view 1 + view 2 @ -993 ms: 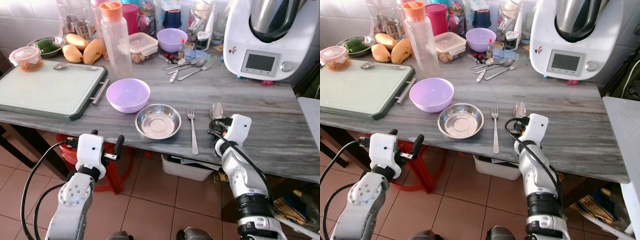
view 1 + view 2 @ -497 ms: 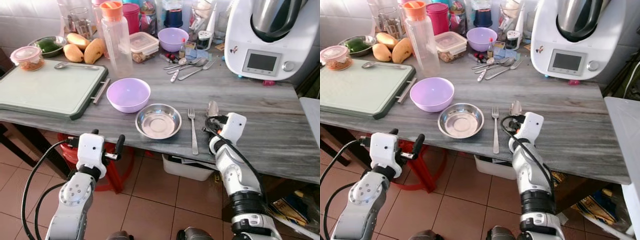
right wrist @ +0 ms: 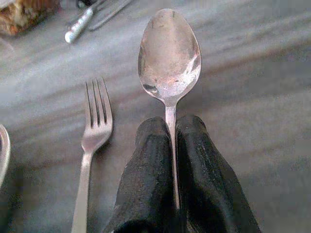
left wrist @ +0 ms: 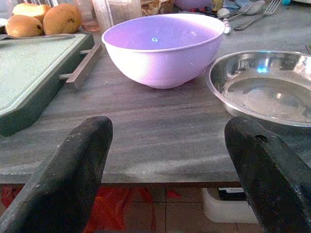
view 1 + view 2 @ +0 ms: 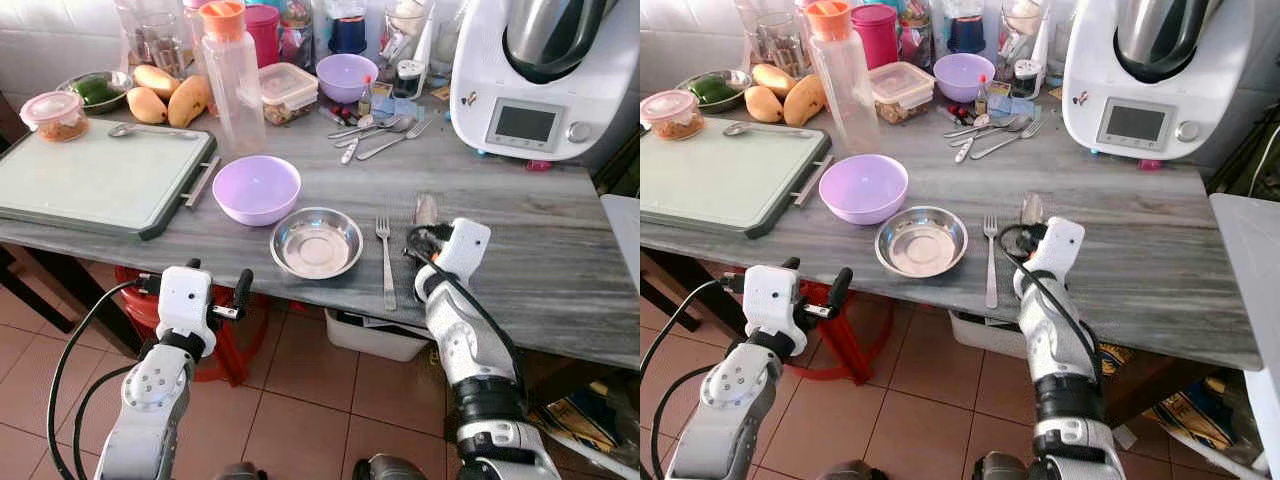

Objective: Setting the table

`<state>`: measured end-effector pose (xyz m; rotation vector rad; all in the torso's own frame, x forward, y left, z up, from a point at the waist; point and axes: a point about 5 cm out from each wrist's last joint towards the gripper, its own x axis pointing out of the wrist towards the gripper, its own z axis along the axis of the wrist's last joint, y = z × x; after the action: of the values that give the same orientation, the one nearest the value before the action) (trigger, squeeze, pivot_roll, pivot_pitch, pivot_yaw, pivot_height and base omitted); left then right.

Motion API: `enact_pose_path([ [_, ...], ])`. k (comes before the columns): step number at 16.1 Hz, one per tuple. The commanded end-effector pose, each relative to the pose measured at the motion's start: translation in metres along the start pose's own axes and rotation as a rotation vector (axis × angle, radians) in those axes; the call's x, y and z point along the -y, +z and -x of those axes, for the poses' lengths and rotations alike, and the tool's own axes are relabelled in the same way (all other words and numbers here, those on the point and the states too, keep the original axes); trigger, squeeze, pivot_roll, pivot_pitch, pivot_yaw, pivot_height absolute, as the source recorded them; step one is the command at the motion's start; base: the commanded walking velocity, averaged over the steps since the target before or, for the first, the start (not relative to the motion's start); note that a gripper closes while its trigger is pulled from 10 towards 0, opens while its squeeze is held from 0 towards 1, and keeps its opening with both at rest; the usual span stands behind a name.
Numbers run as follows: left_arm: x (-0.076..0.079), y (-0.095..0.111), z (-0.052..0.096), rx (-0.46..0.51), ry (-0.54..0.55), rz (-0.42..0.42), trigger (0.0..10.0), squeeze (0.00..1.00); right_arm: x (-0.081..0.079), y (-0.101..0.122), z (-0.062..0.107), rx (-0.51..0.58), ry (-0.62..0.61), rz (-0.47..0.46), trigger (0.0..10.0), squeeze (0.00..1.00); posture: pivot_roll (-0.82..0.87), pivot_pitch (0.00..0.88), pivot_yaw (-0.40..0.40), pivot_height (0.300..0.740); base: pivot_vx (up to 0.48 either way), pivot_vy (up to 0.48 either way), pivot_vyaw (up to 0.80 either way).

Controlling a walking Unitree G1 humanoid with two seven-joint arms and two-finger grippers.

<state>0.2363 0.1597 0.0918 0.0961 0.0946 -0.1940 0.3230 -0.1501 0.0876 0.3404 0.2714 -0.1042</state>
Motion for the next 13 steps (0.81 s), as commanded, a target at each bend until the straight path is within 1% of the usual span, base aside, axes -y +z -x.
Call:
enact_pose_path([
  [1,0.002,0.005,-0.001,0.015,-0.01,0.004,10.0,0.0,-0.005,0.003,-0.002,0.014,0.002,0.0,10.0,0.0,0.03,0.007,0.023,0.74,0.0,0.0,0.0],
  [3,0.002,0.004,-0.001,0.015,-0.01,0.006,10.0,0.0,-0.012,0.003,-0.003,0.014,0.009,-0.015,10.0,0.0,0.03,0.008,0.021,0.74,0.0,0.0,0.0],
  [5,0.003,0.004,-0.001,0.016,-0.01,0.009,10.0,0.0,-0.019,0.002,-0.004,0.008,0.015,0.001,10.0,0.0,0.03,0.009,0.017,0.74,0.0,0.0,0.0],
  [7,0.004,0.005,-0.001,0.017,-0.008,0.01,10.0,0.0,-0.018,0.001,-0.003,0.005,0.006,0.014,10.0,0.0,0.03,0.011,0.017,0.74,0.0,0.0,0.0],
  [9,0.004,0.005,-0.001,0.017,-0.007,0.012,10.0,0.0,-0.013,0.001,-0.003,0.007,-0.01,0.03,10.0,0.0,0.03,0.011,0.015,0.74,0.0,0.0,0.0],
  [10,0.004,0.004,-0.001,0.015,-0.005,0.015,10.0,0.0,-0.006,0.001,-0.002,0.01,-0.035,0.057,10.0,0.0,0.03,0.011,0.013,0.74,0.0,0.0,0.0],
  [11,0.004,0.004,-0.001,0.016,-0.005,0.015,10.0,0.0,-0.002,0.002,-0.002,0.014,-0.048,0.059,10.0,0.0,0.03,0.011,0.013,0.74,0.0,0.0,0.0],
  [13,0.003,0.004,-0.001,0.015,-0.005,0.015,10.0,0.0,0.005,0.003,0.0,0.019,-0.07,0.098,10.0,0.0,0.03,0.012,0.015,0.74,0.0,0.0,0.0],
])
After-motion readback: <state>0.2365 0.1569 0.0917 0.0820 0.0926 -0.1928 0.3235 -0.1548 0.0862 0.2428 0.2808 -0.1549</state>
